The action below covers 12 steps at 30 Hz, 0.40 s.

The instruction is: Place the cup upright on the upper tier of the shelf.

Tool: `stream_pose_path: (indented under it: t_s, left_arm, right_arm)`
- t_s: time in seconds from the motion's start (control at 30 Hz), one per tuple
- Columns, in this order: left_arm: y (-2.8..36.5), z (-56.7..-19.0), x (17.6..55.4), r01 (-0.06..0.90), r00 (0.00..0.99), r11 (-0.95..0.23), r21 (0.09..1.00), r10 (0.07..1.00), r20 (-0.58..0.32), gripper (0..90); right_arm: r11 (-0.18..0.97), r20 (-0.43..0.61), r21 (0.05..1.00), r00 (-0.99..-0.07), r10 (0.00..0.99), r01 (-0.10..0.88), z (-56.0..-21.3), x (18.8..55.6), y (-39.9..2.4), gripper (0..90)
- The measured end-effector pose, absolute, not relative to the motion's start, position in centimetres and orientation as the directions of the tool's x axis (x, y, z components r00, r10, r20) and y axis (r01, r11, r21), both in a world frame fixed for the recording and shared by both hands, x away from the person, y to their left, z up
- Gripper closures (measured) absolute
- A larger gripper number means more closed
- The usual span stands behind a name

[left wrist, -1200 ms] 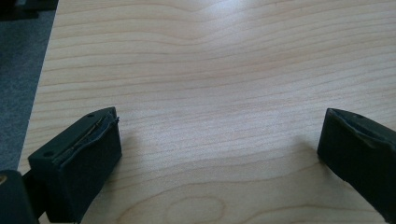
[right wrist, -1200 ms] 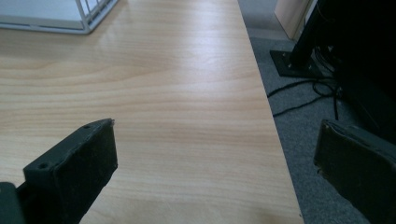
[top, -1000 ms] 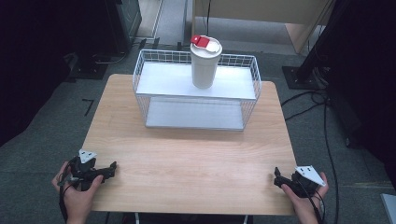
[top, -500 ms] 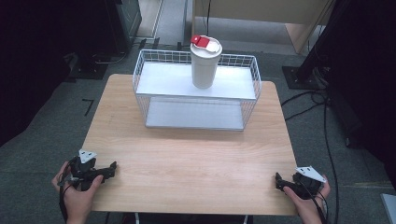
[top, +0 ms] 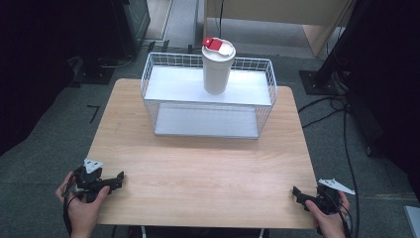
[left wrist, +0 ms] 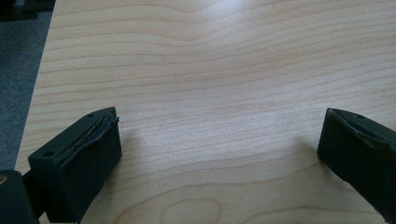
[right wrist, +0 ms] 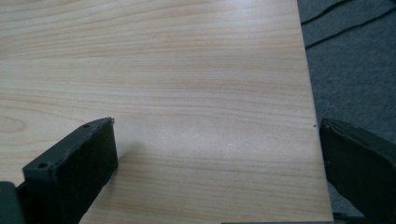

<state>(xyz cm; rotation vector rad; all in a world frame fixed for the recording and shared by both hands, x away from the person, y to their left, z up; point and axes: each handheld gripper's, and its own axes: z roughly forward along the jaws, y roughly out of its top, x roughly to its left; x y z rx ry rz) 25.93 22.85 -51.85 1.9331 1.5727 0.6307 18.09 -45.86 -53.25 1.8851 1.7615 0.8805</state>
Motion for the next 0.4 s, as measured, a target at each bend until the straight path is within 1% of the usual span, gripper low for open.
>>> stream_pose_path:
  t_s: [0.13,0.4]
  left_arm:
    - [22.85,-51.84,25.93,0.715,0.2,-0.152,0.683,0.98,0.009,0.0]
    - [22.86,-51.84,25.93,0.715,0.2,-0.152,0.683,0.98,0.009,0.0]
  right_arm:
    - [-0.074,0.115,0.693,-0.009,0.993,0.717,-53.04,18.05,-45.36,0.0]
    - [-0.082,0.125,0.688,-0.006,0.992,0.721,-53.05,18.14,-45.43,0.0]
